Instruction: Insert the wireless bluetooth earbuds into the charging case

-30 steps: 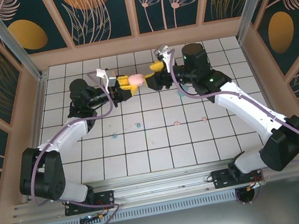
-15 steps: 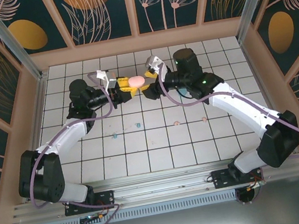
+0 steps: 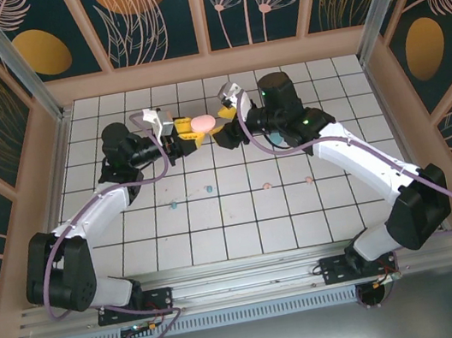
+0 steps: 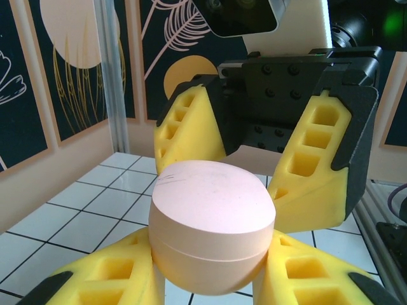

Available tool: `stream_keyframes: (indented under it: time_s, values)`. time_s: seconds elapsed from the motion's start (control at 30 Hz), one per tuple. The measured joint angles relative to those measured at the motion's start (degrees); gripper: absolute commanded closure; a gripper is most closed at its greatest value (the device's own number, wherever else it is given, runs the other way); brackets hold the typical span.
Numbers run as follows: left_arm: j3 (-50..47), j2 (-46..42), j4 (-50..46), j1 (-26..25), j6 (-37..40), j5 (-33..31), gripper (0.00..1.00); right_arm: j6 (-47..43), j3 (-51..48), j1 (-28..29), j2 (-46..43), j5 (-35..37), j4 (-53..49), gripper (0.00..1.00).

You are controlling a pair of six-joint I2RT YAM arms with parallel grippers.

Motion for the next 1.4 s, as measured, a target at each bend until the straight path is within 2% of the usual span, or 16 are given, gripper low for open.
stream_keyframes:
  time_s: [0.47, 0.83, 1.1, 1.4]
  values:
    - [0.0, 0.0, -1.2, 0.3, 1.9, -0.3, 0.81, 2.2, 2.5, -0.2, 1.4, -2.0, -2.0, 0.37]
    - [0.0, 0.0, -4.0, -0.1, 3.0, 0.7, 0.81, 4.6, 4.4, -3.3, 2.5, -3.2, 0.3, 0.39]
    - [-0.2, 0.0, -3.8, -0.1, 3.0, 0.0, 0.82, 9.0, 4.5, -5.2, 4.0, -3.1, 0.5, 0.41]
    - [-0.8, 0.1, -3.4, 0.0, 2.7, -1.4, 0.84, 14.5, 5.6, -7.7, 5.9, -6.3, -0.1, 0.40]
